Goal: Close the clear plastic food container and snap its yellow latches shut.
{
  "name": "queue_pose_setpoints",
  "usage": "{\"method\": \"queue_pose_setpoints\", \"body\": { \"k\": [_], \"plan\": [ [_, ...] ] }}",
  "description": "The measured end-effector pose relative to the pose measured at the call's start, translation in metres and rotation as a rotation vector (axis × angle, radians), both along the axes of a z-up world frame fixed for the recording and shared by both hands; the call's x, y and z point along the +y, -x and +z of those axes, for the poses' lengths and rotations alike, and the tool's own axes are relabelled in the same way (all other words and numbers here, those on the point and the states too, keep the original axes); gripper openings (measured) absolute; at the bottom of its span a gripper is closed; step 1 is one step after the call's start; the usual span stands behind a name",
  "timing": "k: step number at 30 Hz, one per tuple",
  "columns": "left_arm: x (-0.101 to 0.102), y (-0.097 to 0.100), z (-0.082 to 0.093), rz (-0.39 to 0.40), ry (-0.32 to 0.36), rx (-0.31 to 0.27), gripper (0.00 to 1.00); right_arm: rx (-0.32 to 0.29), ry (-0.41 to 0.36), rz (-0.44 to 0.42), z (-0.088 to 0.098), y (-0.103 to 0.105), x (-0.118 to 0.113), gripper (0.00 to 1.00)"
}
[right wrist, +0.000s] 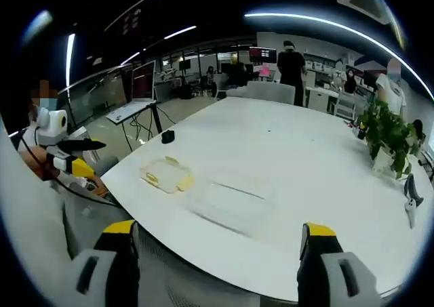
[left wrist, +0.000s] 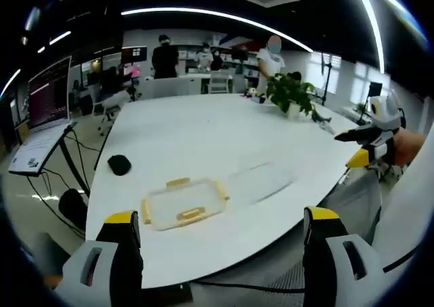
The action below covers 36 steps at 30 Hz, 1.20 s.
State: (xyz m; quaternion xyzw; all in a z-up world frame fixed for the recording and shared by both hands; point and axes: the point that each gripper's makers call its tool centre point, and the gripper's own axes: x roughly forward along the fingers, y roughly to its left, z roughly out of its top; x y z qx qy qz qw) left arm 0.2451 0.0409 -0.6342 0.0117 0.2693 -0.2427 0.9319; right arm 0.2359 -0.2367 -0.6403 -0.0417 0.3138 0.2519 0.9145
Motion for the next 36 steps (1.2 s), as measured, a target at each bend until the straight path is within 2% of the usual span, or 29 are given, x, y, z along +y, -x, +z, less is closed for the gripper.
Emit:
{"method": "queue_pose_setpoints", "body": {
  "k": [36],
  "plan": [
    [-0.0029, -0.0004, 0.004, -0.003, 0.026, -0.013, 0.99, -0.009, -0.022, -0.008, 0.0038, -0.0008, 0.0016, 0.99]
  ]
}}
